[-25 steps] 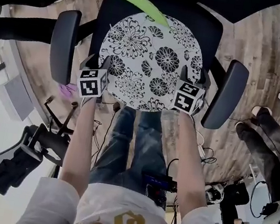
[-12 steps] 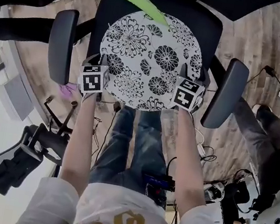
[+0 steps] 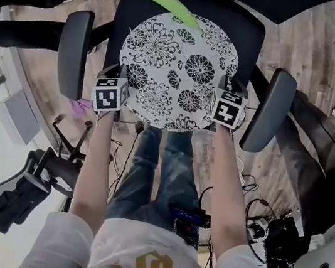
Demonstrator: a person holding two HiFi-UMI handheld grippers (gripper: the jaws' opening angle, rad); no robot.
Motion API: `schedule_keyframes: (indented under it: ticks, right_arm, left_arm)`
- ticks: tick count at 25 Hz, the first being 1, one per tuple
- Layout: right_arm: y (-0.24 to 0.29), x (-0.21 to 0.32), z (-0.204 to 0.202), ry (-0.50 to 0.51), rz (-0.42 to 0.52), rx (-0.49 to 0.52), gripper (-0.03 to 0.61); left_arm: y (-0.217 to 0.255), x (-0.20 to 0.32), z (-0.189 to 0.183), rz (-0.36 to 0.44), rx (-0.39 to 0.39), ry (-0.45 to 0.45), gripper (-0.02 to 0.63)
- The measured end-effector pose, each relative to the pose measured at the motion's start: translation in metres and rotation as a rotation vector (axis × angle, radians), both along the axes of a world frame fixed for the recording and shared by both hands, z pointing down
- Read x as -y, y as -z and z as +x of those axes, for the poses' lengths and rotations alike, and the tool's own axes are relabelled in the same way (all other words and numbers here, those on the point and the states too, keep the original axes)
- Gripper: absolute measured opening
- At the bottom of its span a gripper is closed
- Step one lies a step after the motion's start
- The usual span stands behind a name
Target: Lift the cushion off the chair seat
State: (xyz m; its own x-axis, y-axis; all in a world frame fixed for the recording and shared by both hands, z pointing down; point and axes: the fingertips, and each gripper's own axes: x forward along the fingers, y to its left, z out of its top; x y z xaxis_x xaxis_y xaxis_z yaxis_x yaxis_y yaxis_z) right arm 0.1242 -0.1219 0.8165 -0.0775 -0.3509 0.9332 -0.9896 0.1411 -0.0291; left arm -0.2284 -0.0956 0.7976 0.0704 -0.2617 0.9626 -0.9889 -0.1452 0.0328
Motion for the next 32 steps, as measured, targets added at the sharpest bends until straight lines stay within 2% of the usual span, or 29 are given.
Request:
schedule_keyframes:
  ticks: [1,4,16,21,32]
  right_arm:
    - [0.001,-0.001,-0.004,0.005,-0.013,0.017,0.039]
    - [0.004,0.001,-0.008,0.008,-0.016,0.023,0.029]
    - [0.047,0.004,-0.017,0.046,0.052,0.071,0.028]
    - [0.072,0.007,-0.027,0.054,0.092,0.122,0.028]
    - [0.132,0.007,-0.028,0.013,0.165,0.163,0.028]
  left_arm:
    - [0.001,0.0,0.0,0.001,-0.007,0.005,0.02]
    - [0.005,0.002,0.001,0.005,-0.035,0.028,0.018]
    - [0.042,0.003,0.018,0.035,-0.081,-0.005,0.018]
    - [0.061,0.009,0.025,0.057,-0.104,-0.03,0.018]
    - [0.119,0.022,0.034,0.122,-0.129,-0.08,0.018]
